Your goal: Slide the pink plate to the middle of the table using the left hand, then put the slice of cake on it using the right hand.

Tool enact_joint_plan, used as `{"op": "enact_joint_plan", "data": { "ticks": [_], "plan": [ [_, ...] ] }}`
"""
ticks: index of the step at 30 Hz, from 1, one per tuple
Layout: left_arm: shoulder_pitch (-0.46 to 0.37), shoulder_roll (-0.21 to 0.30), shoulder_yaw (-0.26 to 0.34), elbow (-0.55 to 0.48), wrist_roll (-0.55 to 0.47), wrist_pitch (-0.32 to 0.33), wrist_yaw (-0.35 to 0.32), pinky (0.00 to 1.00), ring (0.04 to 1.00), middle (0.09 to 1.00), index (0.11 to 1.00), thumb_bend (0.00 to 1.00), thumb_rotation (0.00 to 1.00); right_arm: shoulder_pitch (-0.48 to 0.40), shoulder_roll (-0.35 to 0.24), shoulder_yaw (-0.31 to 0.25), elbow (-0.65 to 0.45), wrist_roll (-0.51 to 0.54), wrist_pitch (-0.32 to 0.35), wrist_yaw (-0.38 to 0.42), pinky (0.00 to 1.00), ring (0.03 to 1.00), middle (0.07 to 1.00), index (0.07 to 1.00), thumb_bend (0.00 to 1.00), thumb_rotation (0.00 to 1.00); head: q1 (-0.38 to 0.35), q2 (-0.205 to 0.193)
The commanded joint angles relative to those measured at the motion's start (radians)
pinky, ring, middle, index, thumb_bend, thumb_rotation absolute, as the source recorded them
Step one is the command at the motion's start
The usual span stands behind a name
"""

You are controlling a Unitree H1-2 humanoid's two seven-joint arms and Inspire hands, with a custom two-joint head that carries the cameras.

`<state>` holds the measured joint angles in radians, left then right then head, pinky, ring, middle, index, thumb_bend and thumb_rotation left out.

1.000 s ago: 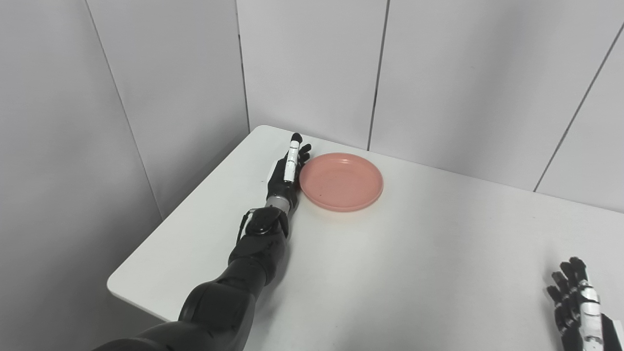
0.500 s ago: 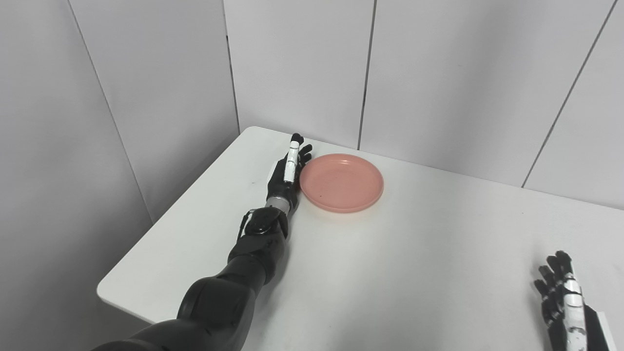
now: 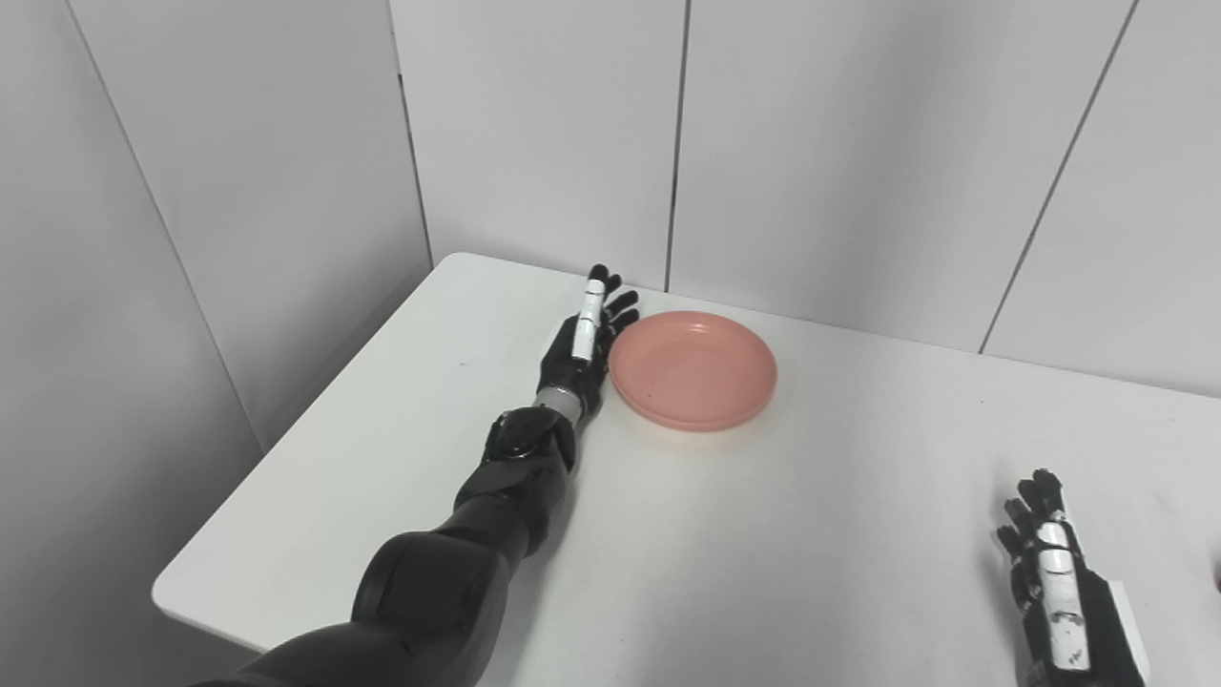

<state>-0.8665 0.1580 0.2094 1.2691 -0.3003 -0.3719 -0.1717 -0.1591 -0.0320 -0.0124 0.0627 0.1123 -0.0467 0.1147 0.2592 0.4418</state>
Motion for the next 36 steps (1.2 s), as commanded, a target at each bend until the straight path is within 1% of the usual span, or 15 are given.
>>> {"op": "enact_joint_plan", "data": {
  "ticks": [1, 4, 6, 9, 11, 14, 17, 20, 22, 24, 27, 30, 31, 34, 36],
  "plan": [
    [-0.06, 0.005, -0.01, -0.006, 0.015, -0.017, -0.044, 0.98, 0.923, 0.903, 0.919, 0.78, 1.0, 0.018, 0.014, 0.001, 0.012, 0.005, -0.048, -0.005, 1.0, 1.0, 1.0, 1.0, 0.48, 0.87, -0.006, 0.002],
    [-0.062, -0.001, -0.008, -0.004, 0.005, -0.011, -0.076, 0.97, 0.913, 0.89, 0.903, 0.78, 1.0, 0.016, 0.017, 0.001, 0.014, 0.005, -0.053, -0.003, 1.0, 1.0, 1.0, 1.0, 0.47, 0.87, -0.016, 0.004],
    [-0.063, -0.007, -0.006, -0.003, 0.002, -0.009, -0.092, 0.96, 0.894, 0.869, 0.882, 0.79, 1.0, 0.015, 0.02, 0.0, 0.017, 0.005, -0.059, -0.005, 1.0, 1.0, 1.0, 1.0, 0.48, 0.86, -0.019, 0.004],
    [-0.063, -0.017, -0.01, -0.004, 0.004, -0.007, -0.113, 0.9, 0.865, 0.844, 0.856, 0.78, 1.0, 0.015, 0.027, -0.006, 0.025, 0.009, -0.063, -0.012, 1.0, 1.0, 1.0, 1.0, 0.5, 0.83, -0.023, 0.005],
    [-0.064, -0.023, -0.012, -0.003, 0.008, -0.004, -0.118, 0.88, 0.85, 0.831, 0.844, 0.77, 1.0, 0.014, 0.027, -0.007, 0.03, 0.009, -0.063, -0.013, 1.0, 1.0, 1.0, 1.0, 0.5, 0.82, -0.023, 0.005],
    [-0.066, -0.032, -0.021, -0.006, 0.016, -0.004, -0.124, 0.87, 0.833, 0.813, 0.825, 0.77, 1.0, 0.015, 0.031, -0.006, 0.024, 0.002, -0.057, -0.02, 1.0, 1.0, 1.0, 1.0, 0.51, 0.82, -0.035, 0.011],
    [-0.064, -0.043, -0.031, -0.015, 0.021, 0.001, -0.14, 0.87, 0.83, 0.814, 0.825, 0.77, 1.0, 0.013, 0.032, -0.004, 0.027, -0.005, -0.063, -0.023, 1.0, 1.0, 1.0, 1.0, 0.51, 0.82, -0.043, 0.014],
    [-0.057, -0.056, -0.032, -0.033, 0.014, 0.017, -0.163, 0.85, 0.824, 0.811, 0.818, 0.77, 1.0, 0.013, 0.032, -0.002, 0.027, -0.008, -0.066, -0.02, 1.0, 1.0, 1.0, 1.0, 0.5, 0.82, -0.047, 0.016],
    [-0.048, -0.064, -0.042, -0.046, 0.021, 0.017, -0.181, 0.84, 0.817, 0.804, 0.809, 0.77, 1.0, 0.011, 0.034, 0.0, 0.028, -0.012, -0.068, -0.021, 1.0, 1.0, 1.0, 1.0, 0.5, 0.82, -0.056, 0.022],
    [-0.041, -0.071, -0.049, -0.056, 0.023, 0.021, -0.196, 0.83, 0.817, 0.805, 0.804, 0.76, 1.0, 0.007, 0.037, 0.0, 0.032, -0.015, -0.067, -0.025, 1.0, 1.0, 1.0, 1.0, 0.51, 0.82, -0.06, 0.022],
    [-0.032, -0.081, -0.053, -0.07, 0.016, 0.032, -0.216, 0.83, 0.822, 0.812, 0.808, 0.76, 1.0, 0.001, 0.044, -0.002, 0.038, -0.013, -0.066, -0.028, 1.0, 1.0, 1.0, 1.0, 0.52, 0.82, -0.07, 0.023],
    [-0.018, -0.093, -0.06, -0.087, 0.019, 0.038, -0.218, 0.83, 0.815, 0.808, 0.806, 0.75, 1.0, -0.001, 0.049, -0.001, 0.036, -0.018, -0.067, -0.035, 1.0, 0.999, 1.0, 1.0, 0.51, 0.82, -0.089, 0.025],
    [-0.014, -0.095, -0.062, -0.092, 0.02, 0.041, -0.219, 0.85, 0.818, 0.808, 0.804, 0.76, 1.0, -0.001, 0.051, 0.0, 0.037, -0.019, -0.07, -0.038, 1.0, 0.994, 0.998, 1.0, 0.5, 0.81, -0.089, 0.025],
    [0.0, -0.102, -0.067, -0.109, 0.019, 0.052, -0.227, 0.86, 0.831, 0.814, 0.809, 0.77, 1.0, -0.003, 0.062, 0.002, 0.035, -0.027, -0.067, -0.053, 1.0, 0.98, 0.986, 0.994, 0.51, 0.8, -0.109, 0.033],
    [0.009, -0.106, -0.069, -0.118, 0.014, 0.053, -0.244, 0.87, 0.836, 0.82, 0.815, 0.77, 1.0, -0.006, 0.067, 0.002, 0.041, -0.026, -0.075, -0.057, 1.0, 0.981, 0.987, 0.996, 0.52, 0.79, -0.118, 0.041]
  ]
}}
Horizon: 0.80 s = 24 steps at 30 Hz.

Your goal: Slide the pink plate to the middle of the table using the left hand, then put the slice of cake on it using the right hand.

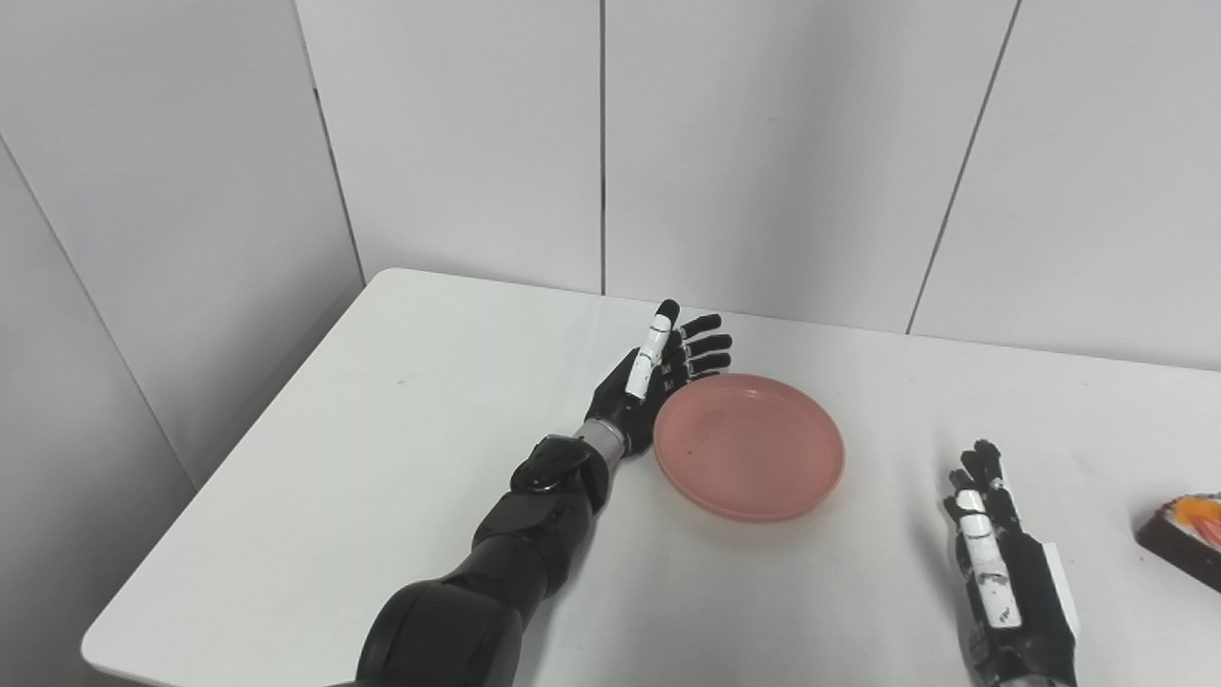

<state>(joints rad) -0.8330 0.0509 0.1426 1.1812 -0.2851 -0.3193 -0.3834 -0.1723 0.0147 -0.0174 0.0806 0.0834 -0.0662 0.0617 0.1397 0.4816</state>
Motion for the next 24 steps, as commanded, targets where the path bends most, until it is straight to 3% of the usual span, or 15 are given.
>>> {"op": "enact_joint_plan", "data": {
  "ticks": [1, 8, 20, 24],
  "plan": [
    [-0.02, -0.002, -0.003, -0.035, -0.004, 0.002, -0.043, 0.87, 0.842, 0.826, 0.821, 0.77, 1.0, 0.005, 0.023, 0.006, 0.026, 0.003, -0.061, -0.006, 1.0, 0.981, 0.987, 0.998, 0.51, 0.79, -0.001, 0.003],
    [0.033, -0.023, -0.002, -0.107, -0.012, 0.028, -0.059, 0.87, 0.861, 0.846, 0.847, 0.77, 1.0, -0.001, 0.038, 0.005, 0.037, -0.006, -0.076, -0.026, 0.99, 0.964, 0.975, 0.977, 0.52, 0.74, -0.042, 0.027],
    [0.142, -0.024, -0.053, -0.266, 0.003, 0.088, -0.075, 0.91, 0.889, 0.871, 0.876, 0.77, 1.0, -0.024, 0.064, 0.014, 0.049, -0.022, -0.066, -0.061, 0.99, 0.964, 0.96, 0.964, 0.54, 0.71, -0.144, 0.075],
    [0.171, -0.023, -0.055, -0.301, -0.002, 0.096, -0.071, 0.92, 0.905, 0.893, 0.894, 0.75, 1.0, -0.032, 0.067, 0.021, 0.06, -0.041, -0.075, -0.071, 0.99, 0.962, 0.968, 0.976, 0.53, 0.77, -0.187, 0.091]
  ]
}}
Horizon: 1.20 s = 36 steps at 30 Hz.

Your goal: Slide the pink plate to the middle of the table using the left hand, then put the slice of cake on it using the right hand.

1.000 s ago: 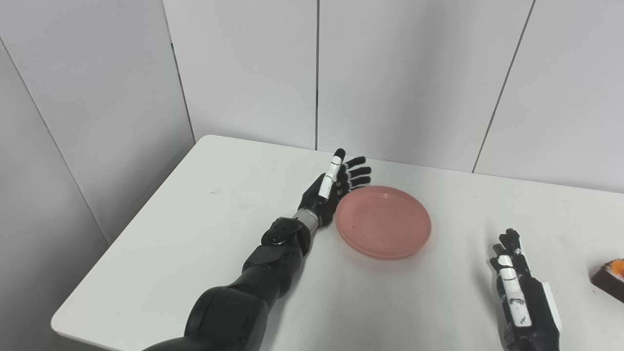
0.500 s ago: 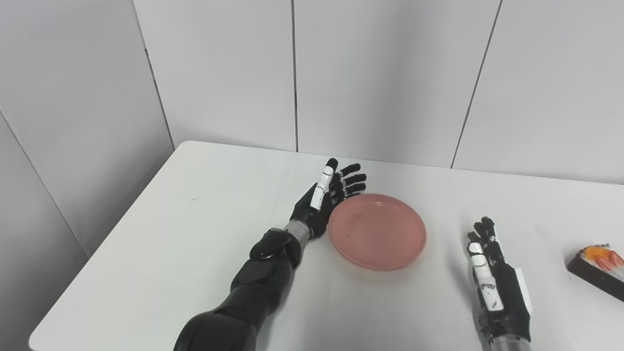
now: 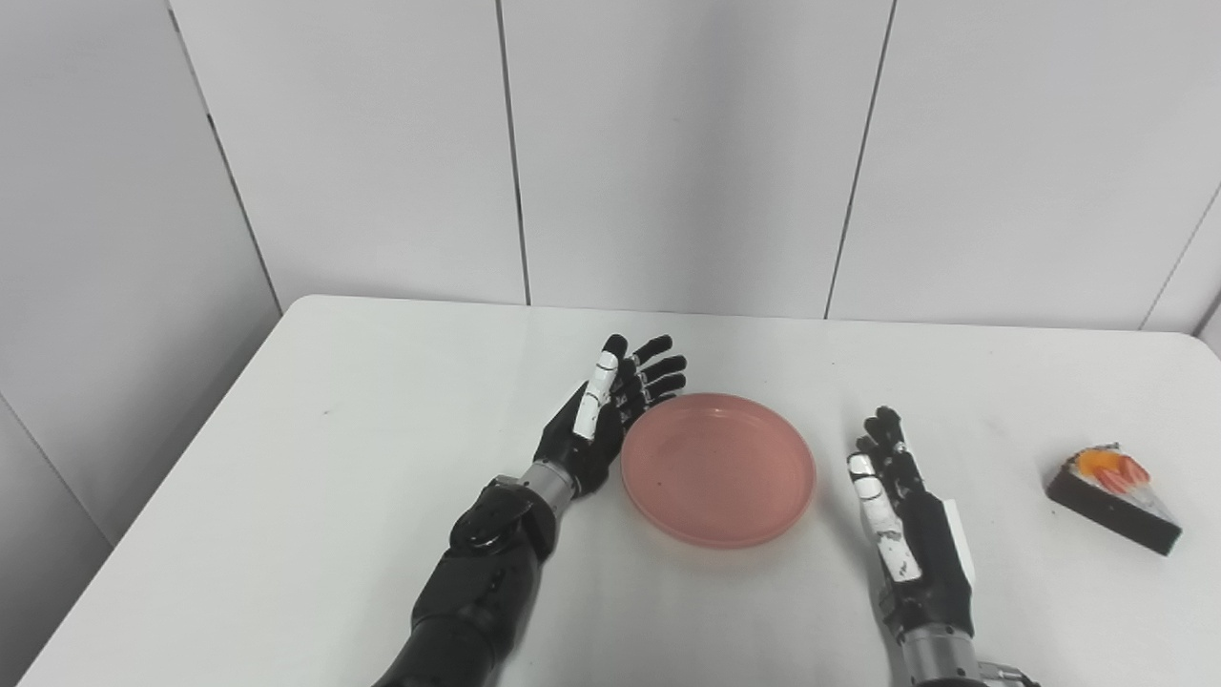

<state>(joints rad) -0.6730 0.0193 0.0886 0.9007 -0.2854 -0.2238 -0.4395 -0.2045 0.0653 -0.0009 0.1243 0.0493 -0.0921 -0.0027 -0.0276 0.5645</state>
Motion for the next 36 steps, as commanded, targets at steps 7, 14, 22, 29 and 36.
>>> {"op": "enact_joint_plan", "data": {
  "ticks": [7, 14, 22, 29, 36],
  "plan": [
    [0.082, -0.003, 0.005, -0.13, -0.001, 0.025, 0.025, 0.94, 0.926, 0.916, 0.917, 0.76, 1.0, -0.013, 0.034, 0.005, 0.028, -0.019, -0.057, -0.032, 0.98, 0.948, 0.955, 0.96, 0.55, 0.8, -0.084, 0.032],
    [0.163, -0.026, -0.022, -0.255, 0.052, 0.038, 0.113, 0.97, 0.96, 0.949, 0.955, 0.75, 1.0, -0.02, 0.02, 0.024, 0.022, -0.047, -0.05, -0.026, 0.99, 0.972, 0.981, 0.987, 0.54, 0.89, -0.11, 0.052],
    [0.21, -0.03, -0.036, -0.343, 0.107, 0.036, 0.184, 1.0, 1.0, 0.998, 1.0, 0.73, 1.0, -0.032, 0.029, 0.014, 0.04, -0.038, -0.065, -0.045, 0.96, 0.955, 0.958, 0.961, 0.57, 0.84, -0.122, 0.064],
    [0.256, -0.045, -0.04, -0.403, 0.135, 0.034, 0.25, 1.0, 1.0, 1.0, 1.0, 0.69, 1.0, -0.039, 0.022, 0.017, 0.04, -0.044, -0.072, -0.047, 0.96, 0.955, 0.962, 0.963, 0.56, 0.85, -0.131, 0.083],
    [0.271, -0.049, -0.054, -0.4, 0.15, 0.02, 0.273, 1.0, 1.0, 1.0, 1.0, 0.69, 1.0, -0.04, 0.016, 0.013, 0.043, -0.029, -0.071, -0.046, 0.96, 0.949, 0.956, 0.961, 0.57, 0.82, -0.129, 0.09]
  ]
}}
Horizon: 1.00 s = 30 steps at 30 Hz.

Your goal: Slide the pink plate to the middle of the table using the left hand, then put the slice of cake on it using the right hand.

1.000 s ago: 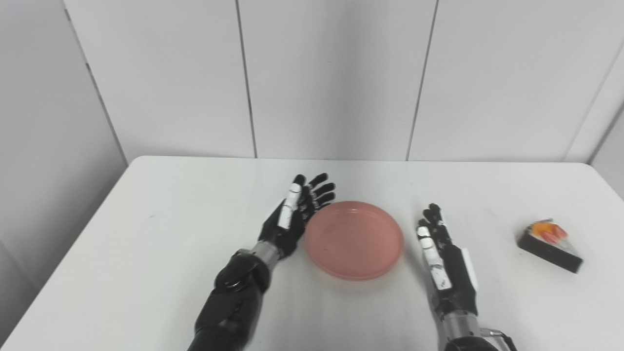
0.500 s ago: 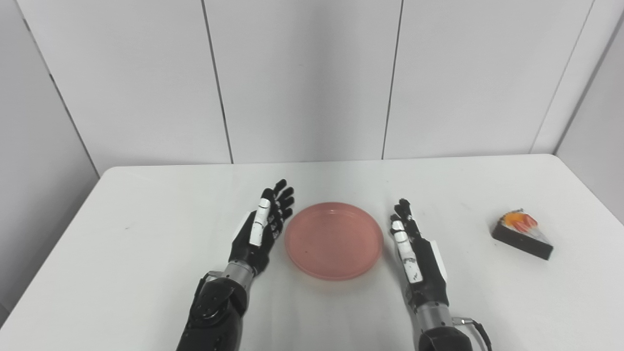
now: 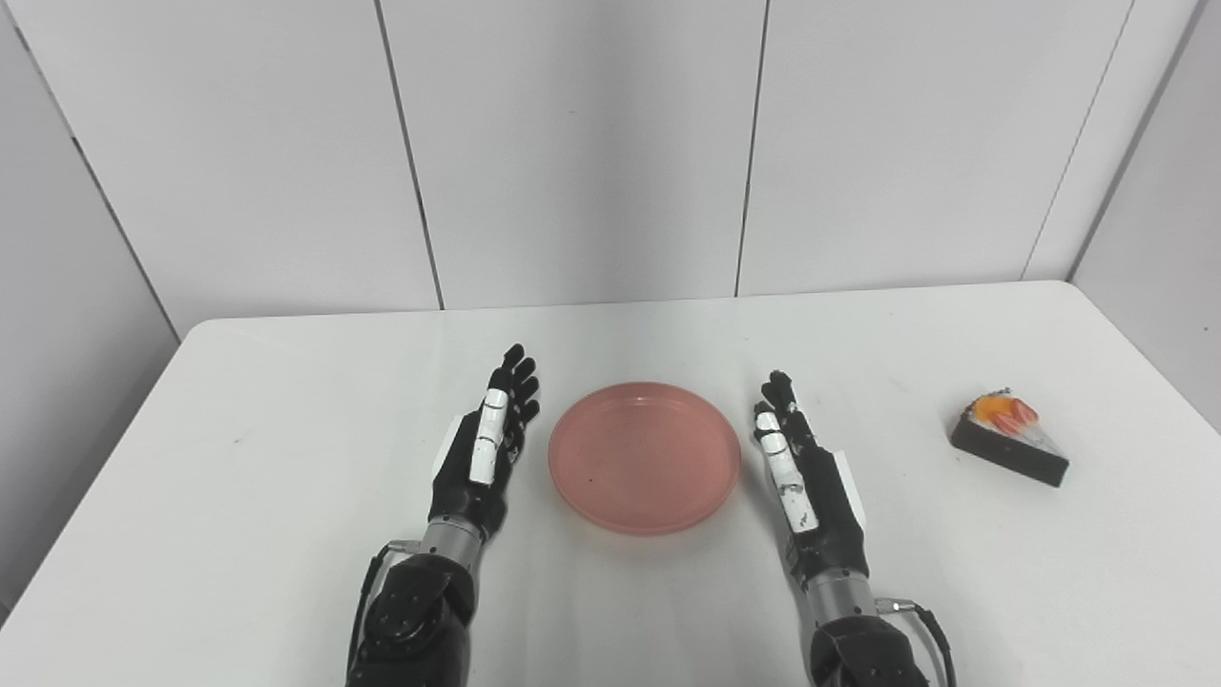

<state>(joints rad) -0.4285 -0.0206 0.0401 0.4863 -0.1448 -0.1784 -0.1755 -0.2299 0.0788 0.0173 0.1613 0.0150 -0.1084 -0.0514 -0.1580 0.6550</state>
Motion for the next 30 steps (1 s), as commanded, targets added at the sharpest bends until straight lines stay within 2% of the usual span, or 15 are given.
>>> {"op": "enact_joint_plan", "data": {
  "ticks": [1, 8, 11, 18, 22, 25, 27, 30],
  "plan": [
    [0.028, -0.012, -0.008, 0.007, 0.013, -0.02, 0.015, 1.0, 1.0, 1.0, 1.0, 0.69, 1.0, -0.014, 0.003, -0.006, 0.004, 0.006, -0.055, 0.002, 0.96, 0.947, 0.954, 0.959, 0.57, 0.81, -0.003, 0.004],
    [0.048, -0.045, -0.022, -0.041, 0.011, 0.015, 0.03, 1.0, 1.0, 1.0, 1.0, 0.66, 1.0, -0.015, -0.006, -0.003, -0.009, -0.015, -0.042, -0.003, 0.95, 0.943, 0.958, 0.959, 0.54, 0.87, -0.04, 0.011],
    [0.056, -0.048, -0.032, -0.062, 0.014, 0.036, 0.026, 1.0, 1.0, 1.0, 1.0, 0.65, 1.0, -0.019, -0.001, -0.008, -0.005, -0.003, -0.04, -0.003, 0.96, 0.949, 0.955, 0.957, 0.54, 0.85, -0.065, 0.005],
    [0.046, -0.047, -0.036, -0.017, 0.0, 0.022, 0.008, 1.0, 1.0, 1.0, 1.0, 0.67, 1.0, -0.051, -0.007, -0.008, 0.043, -0.012, -0.062, -0.006, 0.96, 0.949, 0.96, 0.964, 0.55, 0.82, -0.149, -0.033],
    [0.041, -0.046, -0.037, 0.01, -0.001, 0.009, -0.001, 1.0, 1.0, 1.0, 1.0, 0.68, 1.0, -0.071, -0.031, 0.001, 0.052, -0.044, -0.057, -0.009, 0.98, 0.965, 0.979, 0.992, 0.57, 0.91, -0.173, -0.045],
    [0.037, -0.043, -0.035, 0.022, -0.005, -0.004, -0.009, 1.0, 1.0, 1.0, 1.0, 0.69, 1.0, -0.089, -0.08, 0.028, 0.023, -0.115, 0.017, 0.008, 0.99, 0.988, 0.993, 0.998, 0.63, 0.92, -0.185, -0.051],
    [0.031, -0.043, -0.029, 0.034, -0.016, -0.013, -0.017, 1.0, 1.0, 1.0, 1.0, 0.68, 1.0, -0.104, -0.109, 0.031, 0.006, -0.115, 0.044, 0.034, 1.0, 0.998, 0.999, 1.0, 0.63, 0.84, -0.215, -0.063],
    [0.029, -0.043, -0.022, 0.034, -0.024, -0.016, -0.018, 1.0, 1.0, 1.0, 1.0, 0.68, 1.0, -0.12, -0.134, 0.025, -0.027, -0.113, 0.079, 0.049, 0.94, 0.989, 1.0, 1.0, 0.63, 0.74, -0.218, -0.064]
  ]
}}
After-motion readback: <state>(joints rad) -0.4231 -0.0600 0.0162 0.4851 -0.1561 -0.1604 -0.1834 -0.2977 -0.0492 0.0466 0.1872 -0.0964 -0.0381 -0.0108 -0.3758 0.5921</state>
